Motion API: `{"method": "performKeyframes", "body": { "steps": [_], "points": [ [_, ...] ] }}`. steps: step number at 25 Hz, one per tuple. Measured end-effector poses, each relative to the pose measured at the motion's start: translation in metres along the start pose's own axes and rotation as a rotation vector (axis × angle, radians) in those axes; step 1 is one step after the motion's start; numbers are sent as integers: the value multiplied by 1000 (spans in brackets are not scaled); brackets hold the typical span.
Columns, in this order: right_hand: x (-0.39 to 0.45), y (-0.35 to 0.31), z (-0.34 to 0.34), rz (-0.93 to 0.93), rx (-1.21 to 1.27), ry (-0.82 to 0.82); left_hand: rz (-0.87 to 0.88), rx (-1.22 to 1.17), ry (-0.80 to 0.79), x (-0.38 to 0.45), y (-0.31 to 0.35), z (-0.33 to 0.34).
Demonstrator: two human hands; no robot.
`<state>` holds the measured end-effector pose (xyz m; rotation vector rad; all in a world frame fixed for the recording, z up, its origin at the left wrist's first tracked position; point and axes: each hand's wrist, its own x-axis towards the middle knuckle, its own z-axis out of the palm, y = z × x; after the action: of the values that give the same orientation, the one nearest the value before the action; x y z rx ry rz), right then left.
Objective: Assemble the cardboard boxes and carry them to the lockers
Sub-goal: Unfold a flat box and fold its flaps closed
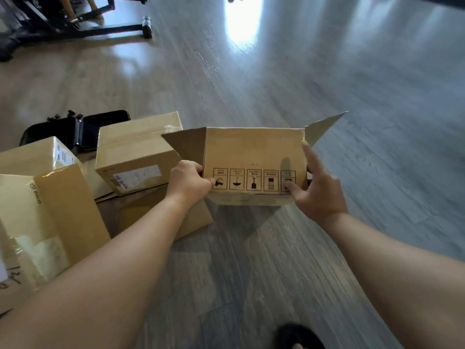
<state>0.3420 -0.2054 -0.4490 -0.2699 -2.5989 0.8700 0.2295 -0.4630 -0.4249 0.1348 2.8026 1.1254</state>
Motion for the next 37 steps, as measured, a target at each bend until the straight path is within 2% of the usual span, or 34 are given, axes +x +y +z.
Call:
{"method": "performKeyframes", "body": {
  "steps": [2,4,7,11,16,19,23,26,30,34,37],
  "points": [
    [-12,7,-3,-72,-103,-57,-23,147,-96,-4,0,-7],
    [-28,13,-2,-53,-158,-188,-52,269,-182,-14,-8,-3],
    [-49,16,8,8,-255,-344,-77,290,-180,-29,-23,21],
    [-66,15,23,173,-383,-367,-91,314,-281,-46,-36,56],
    [-58,5,31,109,-399,-362,-80,365,-485,-61,-53,80],
    [-39,6,38,149,-366,-387,-19,383,-572,-64,-49,80],
    [-23,13,53,246,-381,-500,76,249,-423,-47,-36,72],
    [-9,19,59,336,-426,-526,50,311,-326,-29,-41,68],
    [19,25,65,484,-352,-470,-8,376,-307,-25,-51,75],
    [34,27,66,611,-37,-390,-14,357,-271,-21,-50,79],
    [32,28,64,520,-245,-494,-12,385,-331,-17,-46,84]
  ]
}}
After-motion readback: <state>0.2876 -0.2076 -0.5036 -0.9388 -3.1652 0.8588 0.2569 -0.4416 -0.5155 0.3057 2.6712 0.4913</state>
